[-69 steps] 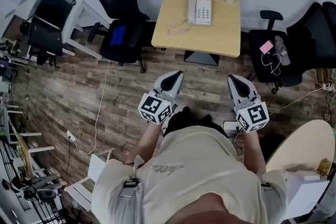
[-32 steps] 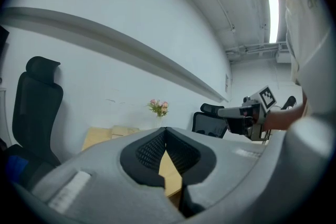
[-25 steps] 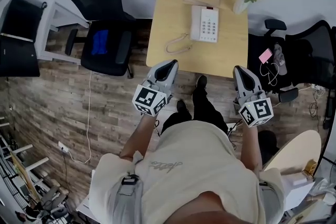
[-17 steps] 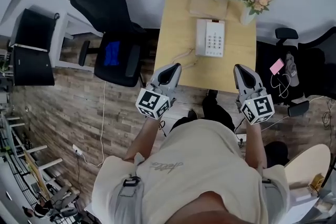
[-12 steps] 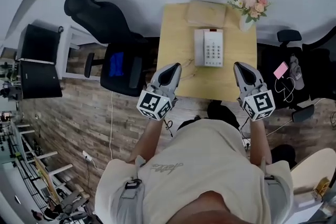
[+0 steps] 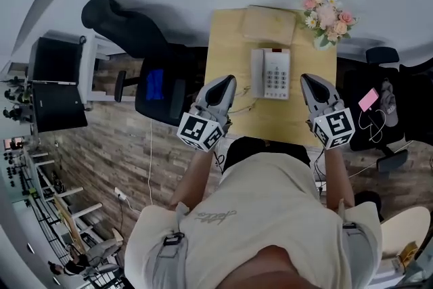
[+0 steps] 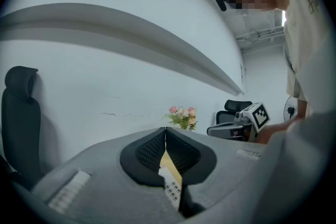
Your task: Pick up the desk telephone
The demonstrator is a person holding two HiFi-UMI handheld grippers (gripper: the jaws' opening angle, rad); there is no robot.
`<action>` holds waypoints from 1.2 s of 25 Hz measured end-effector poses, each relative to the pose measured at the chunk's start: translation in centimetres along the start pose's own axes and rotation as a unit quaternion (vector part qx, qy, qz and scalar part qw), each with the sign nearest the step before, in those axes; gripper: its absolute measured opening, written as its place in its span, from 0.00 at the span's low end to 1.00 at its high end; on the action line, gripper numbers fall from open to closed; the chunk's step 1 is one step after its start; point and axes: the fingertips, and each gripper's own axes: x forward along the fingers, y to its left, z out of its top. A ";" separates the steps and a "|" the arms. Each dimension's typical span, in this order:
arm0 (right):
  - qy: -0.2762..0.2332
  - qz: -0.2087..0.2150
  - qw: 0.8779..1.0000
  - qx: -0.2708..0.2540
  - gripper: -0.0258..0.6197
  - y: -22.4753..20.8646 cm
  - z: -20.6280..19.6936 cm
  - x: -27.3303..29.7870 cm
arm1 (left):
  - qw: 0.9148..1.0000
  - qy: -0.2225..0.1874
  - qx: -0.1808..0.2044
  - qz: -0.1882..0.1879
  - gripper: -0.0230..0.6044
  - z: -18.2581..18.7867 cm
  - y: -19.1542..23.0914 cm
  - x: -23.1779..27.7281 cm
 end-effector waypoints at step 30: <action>0.068 -0.089 0.993 0.041 0.04 0.8 -4.2 6.7 | 0.985 0.058 -0.051 -0.154 0.07 -7.6 6.3 5.3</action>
